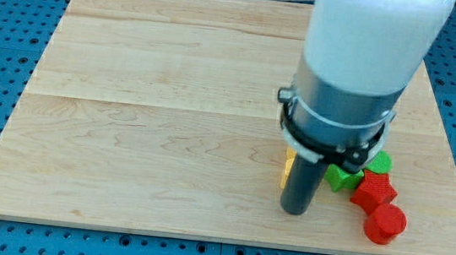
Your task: Push the yellow blocks towards center
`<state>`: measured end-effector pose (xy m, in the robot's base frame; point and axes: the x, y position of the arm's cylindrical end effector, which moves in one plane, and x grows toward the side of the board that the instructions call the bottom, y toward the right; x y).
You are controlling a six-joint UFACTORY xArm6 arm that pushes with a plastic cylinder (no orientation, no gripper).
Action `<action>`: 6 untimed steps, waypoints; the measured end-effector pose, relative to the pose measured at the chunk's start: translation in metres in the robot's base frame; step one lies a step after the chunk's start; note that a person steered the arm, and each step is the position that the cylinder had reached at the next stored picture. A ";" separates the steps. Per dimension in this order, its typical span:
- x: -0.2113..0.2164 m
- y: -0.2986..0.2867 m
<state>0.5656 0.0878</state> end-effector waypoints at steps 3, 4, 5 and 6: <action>-0.071 0.014; -0.077 0.005; -0.096 0.020; -0.118 0.034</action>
<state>0.4472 0.1221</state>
